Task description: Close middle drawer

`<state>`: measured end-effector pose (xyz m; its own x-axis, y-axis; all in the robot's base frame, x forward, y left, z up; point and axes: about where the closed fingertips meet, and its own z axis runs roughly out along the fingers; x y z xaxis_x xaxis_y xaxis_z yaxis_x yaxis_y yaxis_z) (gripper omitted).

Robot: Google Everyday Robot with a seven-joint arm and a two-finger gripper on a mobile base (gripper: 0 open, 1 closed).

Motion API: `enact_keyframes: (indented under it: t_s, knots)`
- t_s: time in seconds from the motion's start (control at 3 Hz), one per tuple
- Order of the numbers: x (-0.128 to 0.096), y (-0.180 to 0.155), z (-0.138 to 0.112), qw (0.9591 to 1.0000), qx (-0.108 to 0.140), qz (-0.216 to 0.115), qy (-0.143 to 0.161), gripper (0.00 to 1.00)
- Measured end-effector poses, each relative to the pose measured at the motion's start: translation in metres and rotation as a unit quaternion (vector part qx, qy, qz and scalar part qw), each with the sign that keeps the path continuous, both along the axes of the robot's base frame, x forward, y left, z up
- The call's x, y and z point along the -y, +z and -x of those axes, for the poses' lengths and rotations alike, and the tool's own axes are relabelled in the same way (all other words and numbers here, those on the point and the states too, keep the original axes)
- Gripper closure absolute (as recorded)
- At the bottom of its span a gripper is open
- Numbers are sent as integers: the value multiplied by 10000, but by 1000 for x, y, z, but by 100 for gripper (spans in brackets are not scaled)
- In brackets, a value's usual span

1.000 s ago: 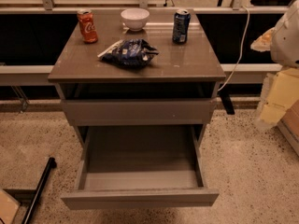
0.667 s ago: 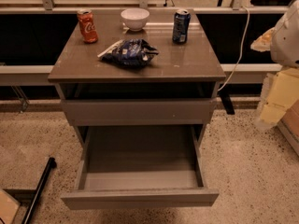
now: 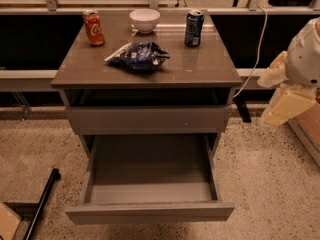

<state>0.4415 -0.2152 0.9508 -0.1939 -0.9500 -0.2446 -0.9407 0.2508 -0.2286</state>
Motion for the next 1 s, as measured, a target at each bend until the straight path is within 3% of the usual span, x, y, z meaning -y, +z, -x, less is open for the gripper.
enact_keyframes:
  t_s: [0.33,0.67,1.0]
  knots:
    - [-6,-37,0,9994,42,8,330,65]
    - [-6,-40,1,9994,61,26,354,87]
    - [-14,-46,4,9988,20,-58,488,100]
